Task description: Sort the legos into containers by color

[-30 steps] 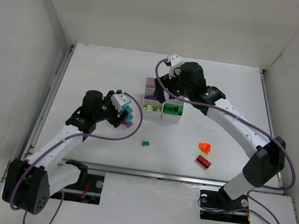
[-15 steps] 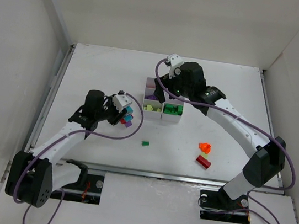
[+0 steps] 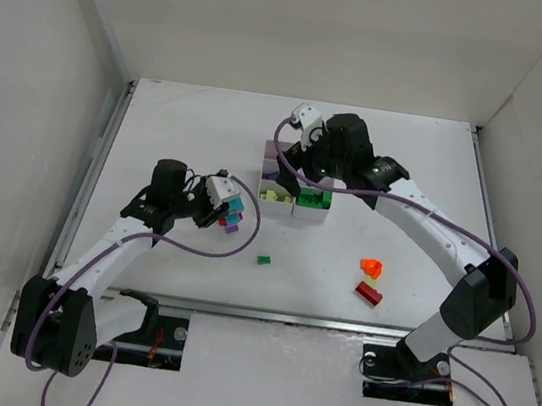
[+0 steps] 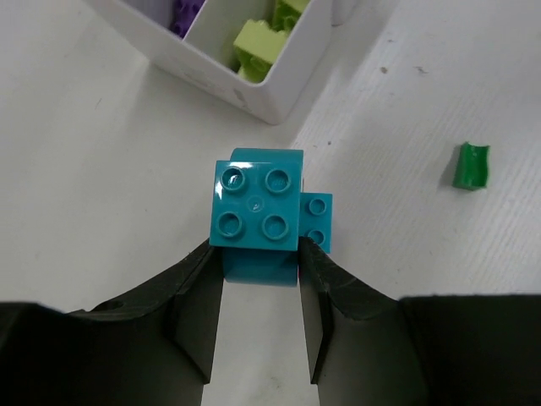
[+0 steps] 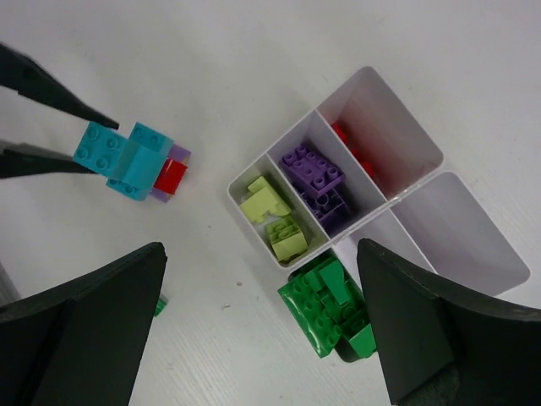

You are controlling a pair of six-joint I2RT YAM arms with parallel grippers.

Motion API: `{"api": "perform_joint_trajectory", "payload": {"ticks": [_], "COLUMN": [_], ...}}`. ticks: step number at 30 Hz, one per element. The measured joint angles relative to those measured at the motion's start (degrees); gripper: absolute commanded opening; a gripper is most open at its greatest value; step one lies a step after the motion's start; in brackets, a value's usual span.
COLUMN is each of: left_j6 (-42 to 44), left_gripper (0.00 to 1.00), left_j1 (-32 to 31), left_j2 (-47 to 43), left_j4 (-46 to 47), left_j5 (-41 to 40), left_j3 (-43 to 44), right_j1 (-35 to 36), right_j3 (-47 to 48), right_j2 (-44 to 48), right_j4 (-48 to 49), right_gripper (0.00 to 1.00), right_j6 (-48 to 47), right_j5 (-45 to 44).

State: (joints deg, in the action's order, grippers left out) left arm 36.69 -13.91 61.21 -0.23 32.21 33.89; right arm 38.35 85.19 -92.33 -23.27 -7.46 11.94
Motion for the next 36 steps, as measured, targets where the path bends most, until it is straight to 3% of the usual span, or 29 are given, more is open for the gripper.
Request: {"api": "perform_joint_trajectory", "payload": {"ticks": [7, 10, 14, 16, 28, 35, 36], "left_j6": [17.70, 23.43, 27.30, 27.85, 23.50, 20.83, 20.46], "left_gripper": [0.00, 0.00, 0.00, 0.00, 0.00, 0.00, 0.00], "left_j1": [0.92, 0.90, 0.90, 0.90, 0.90, 0.90, 0.92], "left_j2": [2.01, 5.66, 9.20, 9.77, 9.90, 9.92, 9.90], "left_j4": [-19.93, -26.84, -33.16, -35.34, -37.75, -37.35, -37.13], "left_j5": [18.08, 25.29, 29.86, 30.40, 32.09, 32.28, 32.28], "left_j3": [16.15, 22.58, 24.44, 24.44, 27.89, 27.89, 27.89], "right_j1": [0.31, 1.84, 4.98, 6.21, 7.85, 7.87, 7.87], "right_j3": [0.04, 0.31, 1.18, 1.36, 1.66, 2.12, 2.23], "right_j2": [2.82, 4.44, 4.28, 3.80, -0.39, -2.40, -2.40], "right_j4": [-2.73, -2.97, -3.32, -3.39, -3.39, -3.26, -3.19], "right_gripper": [0.99, 0.93, 0.80, 0.75, 0.69, 0.49, 0.42], "right_j6": [-9.51, -12.24, -14.10, -14.60, -14.12, -12.17, -12.00], "right_j5": [9.97, 15.19, 20.22, 22.03, 24.24, 22.88, 22.91]}}
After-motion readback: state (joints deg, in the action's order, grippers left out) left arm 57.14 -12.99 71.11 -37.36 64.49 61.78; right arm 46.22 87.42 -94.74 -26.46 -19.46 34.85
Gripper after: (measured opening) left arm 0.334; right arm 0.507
